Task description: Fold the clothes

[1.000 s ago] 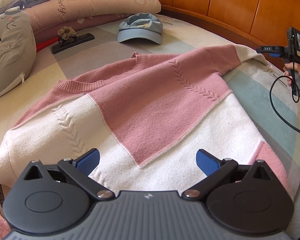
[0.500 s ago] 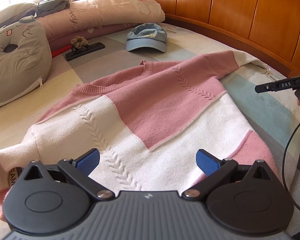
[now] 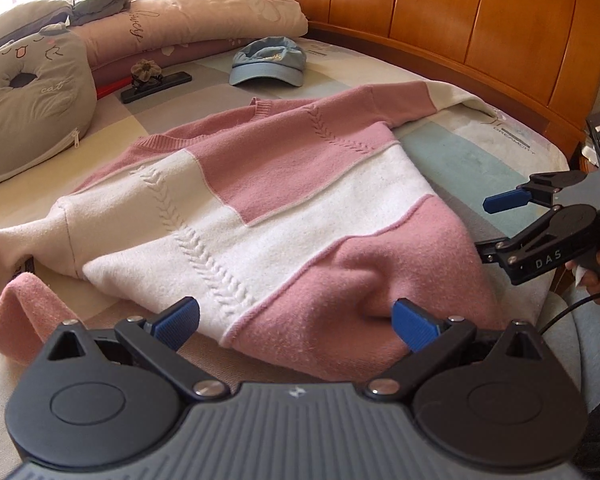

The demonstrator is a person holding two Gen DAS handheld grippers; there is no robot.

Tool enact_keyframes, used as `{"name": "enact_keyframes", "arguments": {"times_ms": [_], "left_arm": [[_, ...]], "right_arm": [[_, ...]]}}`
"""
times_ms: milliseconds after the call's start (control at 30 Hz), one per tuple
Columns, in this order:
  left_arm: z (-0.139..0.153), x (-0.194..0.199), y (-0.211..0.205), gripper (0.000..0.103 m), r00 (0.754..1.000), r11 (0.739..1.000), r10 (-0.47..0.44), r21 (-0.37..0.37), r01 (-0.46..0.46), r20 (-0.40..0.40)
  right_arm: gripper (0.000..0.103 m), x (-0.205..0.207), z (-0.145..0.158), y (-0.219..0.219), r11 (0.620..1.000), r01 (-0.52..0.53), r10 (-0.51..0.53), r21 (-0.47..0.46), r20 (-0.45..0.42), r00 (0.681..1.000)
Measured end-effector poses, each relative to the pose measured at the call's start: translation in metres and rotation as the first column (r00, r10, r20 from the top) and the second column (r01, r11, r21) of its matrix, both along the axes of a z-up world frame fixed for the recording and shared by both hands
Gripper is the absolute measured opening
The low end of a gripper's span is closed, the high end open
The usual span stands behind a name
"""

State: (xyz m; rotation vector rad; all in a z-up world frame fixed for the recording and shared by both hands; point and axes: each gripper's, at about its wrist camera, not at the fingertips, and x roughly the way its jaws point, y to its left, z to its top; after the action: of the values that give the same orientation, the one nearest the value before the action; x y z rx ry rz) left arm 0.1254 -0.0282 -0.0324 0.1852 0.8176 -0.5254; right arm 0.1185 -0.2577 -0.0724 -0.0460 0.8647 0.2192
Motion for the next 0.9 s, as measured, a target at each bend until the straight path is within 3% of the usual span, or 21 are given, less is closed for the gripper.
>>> {"name": "enact_keyframes", "arguments": {"times_ms": [400, 600, 767, 900], "left_arm": [[0.005, -0.029, -0.077, 0.102, 0.996, 0.995, -0.090, 0.039, 0.091, -0.011], [0.006, -0.036, -0.101, 0.102, 0.997, 0.993, -0.082, 0.084, 0.083, -0.009], [0.001, -0.039, -0.122, 0.102, 0.995, 0.989, -0.098, 0.112, 0.101, -0.029], [-0.007, -0.040, -0.129, 0.102, 0.988, 0.986, -0.136, 0.087, 0.142, -0.076]], "right_arm": [[0.103, -0.047, -0.009, -0.036, 0.983, 0.177, -0.177, -0.040, 0.009, 0.984], [0.103, -0.064, -0.012, -0.072, 0.960, 0.272, -0.273, 0.060, 0.003, 0.962], [0.103, -0.071, -0.011, -0.083, 0.954, 0.273, -0.276, 0.124, 0.011, 0.961], [0.103, -0.072, -0.010, -0.085, 0.952, 0.269, -0.274, 0.144, 0.017, 0.962]]}}
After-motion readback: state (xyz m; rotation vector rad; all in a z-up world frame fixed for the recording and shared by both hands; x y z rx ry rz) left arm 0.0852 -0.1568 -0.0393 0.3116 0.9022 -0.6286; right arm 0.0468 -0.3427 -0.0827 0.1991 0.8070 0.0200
